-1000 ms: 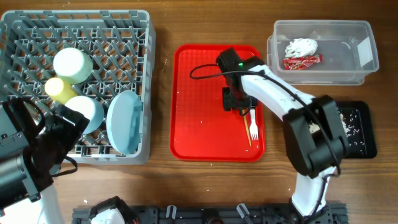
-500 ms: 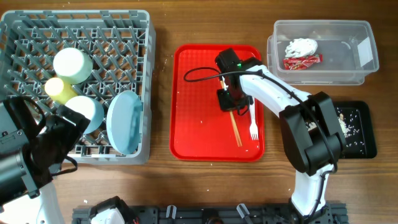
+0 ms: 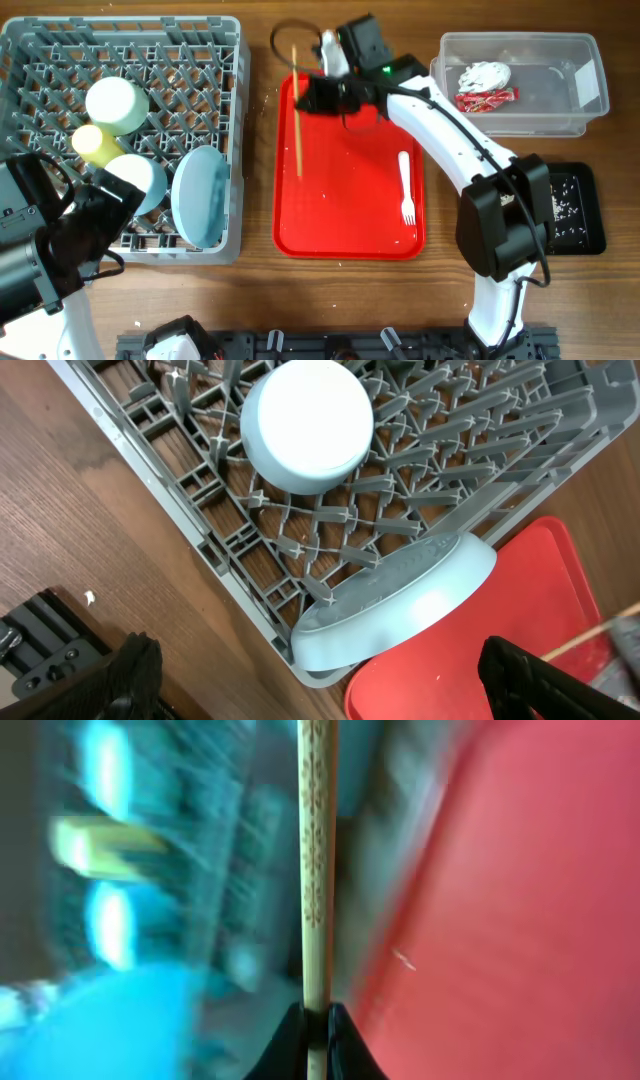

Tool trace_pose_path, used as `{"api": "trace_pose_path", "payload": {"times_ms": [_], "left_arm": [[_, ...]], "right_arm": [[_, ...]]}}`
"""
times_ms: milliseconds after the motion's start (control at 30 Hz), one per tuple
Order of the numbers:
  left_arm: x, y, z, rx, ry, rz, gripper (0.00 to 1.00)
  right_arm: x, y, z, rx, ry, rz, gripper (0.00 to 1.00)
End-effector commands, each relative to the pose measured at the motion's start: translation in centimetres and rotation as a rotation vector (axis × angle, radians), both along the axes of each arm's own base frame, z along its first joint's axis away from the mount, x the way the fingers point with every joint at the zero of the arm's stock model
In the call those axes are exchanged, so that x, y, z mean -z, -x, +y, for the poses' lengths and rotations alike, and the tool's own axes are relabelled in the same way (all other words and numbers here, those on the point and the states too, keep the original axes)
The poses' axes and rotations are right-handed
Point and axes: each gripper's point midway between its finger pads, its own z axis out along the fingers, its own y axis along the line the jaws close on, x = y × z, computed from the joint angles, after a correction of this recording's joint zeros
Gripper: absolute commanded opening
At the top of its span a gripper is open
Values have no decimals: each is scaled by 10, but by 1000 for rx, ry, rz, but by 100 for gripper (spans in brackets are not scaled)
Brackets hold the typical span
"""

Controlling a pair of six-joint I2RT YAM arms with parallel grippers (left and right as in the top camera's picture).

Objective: Sort waste into correct bins and load items into the dishwasher rack
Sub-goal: 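Carry the chopstick left and insert it into the rack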

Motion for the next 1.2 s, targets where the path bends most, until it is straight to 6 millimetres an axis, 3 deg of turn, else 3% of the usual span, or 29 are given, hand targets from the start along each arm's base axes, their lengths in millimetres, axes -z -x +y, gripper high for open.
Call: {"api": "trace_pose_path", "payload": {"times_ms": [0,100,200,333,400,633,933,1000,1033,1067,1100,1167], "left_arm": [[1,3,3,-26,-7,14,100],[2,5,2,-25,-3,24,100],[3,6,2,-25,-1,28,100],[5,7,2,-25,2,35,100],[5,7,2,-25,5,40,100],[9,7,2,-25,14,62,100],[14,2,4,-25,25,89,100],[16,1,4,-25,30,99,100],[17,1,4,-25,31,102,100],[18,0,5,-25,33,106,100],[18,0,5,-25,34,109,100],[19,0,5,-25,34,111,100]], "right_arm": [[-40,-10,37,102,-209,73,4],[-62,-30,60,175,-288,-35,4],[-72,-44,68,267,-294,-129,5],[-85,-48,91,296,-343,-234,4],[-71,-51,95,333,-311,-242,4],[8,-42,121,265,-204,-202,4],[19,-26,134,138,-165,-265,5],[25,-20,136,116,-136,-260,14],[28,-19,135,111,-124,-255,25],[30,-17,134,105,-112,-254,44],[28,-17,133,99,-101,-256,50],[17,-17,130,83,-78,-279,52]]}}
